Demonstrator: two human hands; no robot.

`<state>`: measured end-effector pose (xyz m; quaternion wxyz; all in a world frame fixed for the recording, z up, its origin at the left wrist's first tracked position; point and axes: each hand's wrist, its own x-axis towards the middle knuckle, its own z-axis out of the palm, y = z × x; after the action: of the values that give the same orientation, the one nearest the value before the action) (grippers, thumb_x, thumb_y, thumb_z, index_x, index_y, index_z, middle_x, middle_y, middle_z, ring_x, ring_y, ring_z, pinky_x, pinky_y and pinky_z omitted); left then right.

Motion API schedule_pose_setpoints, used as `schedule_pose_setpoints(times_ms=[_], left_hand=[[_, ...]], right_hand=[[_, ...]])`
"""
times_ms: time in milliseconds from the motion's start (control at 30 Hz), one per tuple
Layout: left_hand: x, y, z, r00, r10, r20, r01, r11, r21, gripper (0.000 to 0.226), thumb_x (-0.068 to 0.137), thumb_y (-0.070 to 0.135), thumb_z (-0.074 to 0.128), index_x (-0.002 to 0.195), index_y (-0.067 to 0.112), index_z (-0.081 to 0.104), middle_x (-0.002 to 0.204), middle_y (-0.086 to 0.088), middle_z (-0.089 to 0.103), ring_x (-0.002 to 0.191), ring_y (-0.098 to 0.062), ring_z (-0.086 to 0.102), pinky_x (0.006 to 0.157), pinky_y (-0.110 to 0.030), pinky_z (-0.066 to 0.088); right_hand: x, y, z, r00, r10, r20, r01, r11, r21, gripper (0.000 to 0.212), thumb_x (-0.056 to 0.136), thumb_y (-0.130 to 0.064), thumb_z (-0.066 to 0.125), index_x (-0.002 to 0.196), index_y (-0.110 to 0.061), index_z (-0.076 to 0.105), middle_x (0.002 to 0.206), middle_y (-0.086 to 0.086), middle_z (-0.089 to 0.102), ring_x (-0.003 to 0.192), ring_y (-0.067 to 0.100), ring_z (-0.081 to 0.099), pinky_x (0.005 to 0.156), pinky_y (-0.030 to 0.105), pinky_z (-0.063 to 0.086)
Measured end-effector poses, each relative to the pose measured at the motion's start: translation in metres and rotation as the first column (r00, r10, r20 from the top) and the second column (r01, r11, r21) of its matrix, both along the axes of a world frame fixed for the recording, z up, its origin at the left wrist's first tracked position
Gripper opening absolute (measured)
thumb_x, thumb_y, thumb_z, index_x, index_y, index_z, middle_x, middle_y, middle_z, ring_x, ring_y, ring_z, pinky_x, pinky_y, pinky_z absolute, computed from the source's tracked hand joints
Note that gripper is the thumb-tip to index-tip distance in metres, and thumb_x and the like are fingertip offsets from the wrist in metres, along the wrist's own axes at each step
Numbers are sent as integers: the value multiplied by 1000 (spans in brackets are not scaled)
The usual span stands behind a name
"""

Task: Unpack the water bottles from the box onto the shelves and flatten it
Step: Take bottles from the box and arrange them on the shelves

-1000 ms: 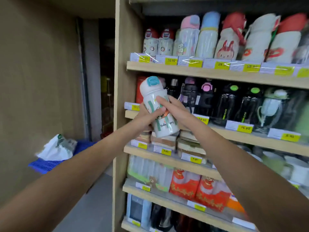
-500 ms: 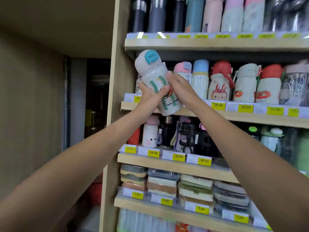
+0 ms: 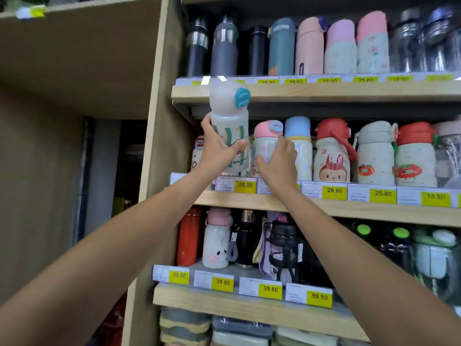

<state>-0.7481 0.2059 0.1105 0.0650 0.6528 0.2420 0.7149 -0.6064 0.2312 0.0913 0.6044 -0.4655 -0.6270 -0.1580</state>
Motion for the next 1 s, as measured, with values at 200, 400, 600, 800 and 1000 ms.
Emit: schedule_pose_setpoints(times_ms=[200,400,600,800,1000], left_hand=[[-3,36,0,994,110,1,-110,994,-25,87,73,13,77,136,13,18,123,-5,50,94,2,54,70,1,42],[-9,69,-9,988,105,-111,-122,980,-156,88,71,32,78,136,20,19,112,7,56,103,-13,59,86,-27,51],[-6,77,-7,943,204,-263,-278,917,-286,87,59,60,64,130,26,27,118,4,57,108,-23,58,95,-46,46],[-15,81,-3,931,88,-354,-228,898,-377,97,62,59,69,138,21,22,123,3,54,112,-21,55,100,-43,44],[-18,67,-4,858,191,-476,-393,841,-371,101,72,61,66,145,11,17,133,-4,52,117,-24,52,96,-39,44]], right_hand=[[-2,22,-8,991,-130,12,130,991,9,81,84,-36,65,145,-4,23,141,15,33,124,33,35,89,41,42],[-9,32,-9,961,-277,25,276,961,26,95,78,-45,70,146,-4,18,141,15,33,124,32,36,89,41,46],[-10,35,-11,942,-334,42,333,942,23,96,79,-46,68,147,-5,15,142,14,32,123,32,35,82,40,46],[-10,34,-12,940,-338,44,338,941,7,91,80,-45,66,147,-7,18,140,14,33,122,32,36,77,42,46],[-9,26,-13,956,-282,77,285,958,-41,87,83,-41,65,148,-8,17,142,14,31,124,32,34,82,42,45]])
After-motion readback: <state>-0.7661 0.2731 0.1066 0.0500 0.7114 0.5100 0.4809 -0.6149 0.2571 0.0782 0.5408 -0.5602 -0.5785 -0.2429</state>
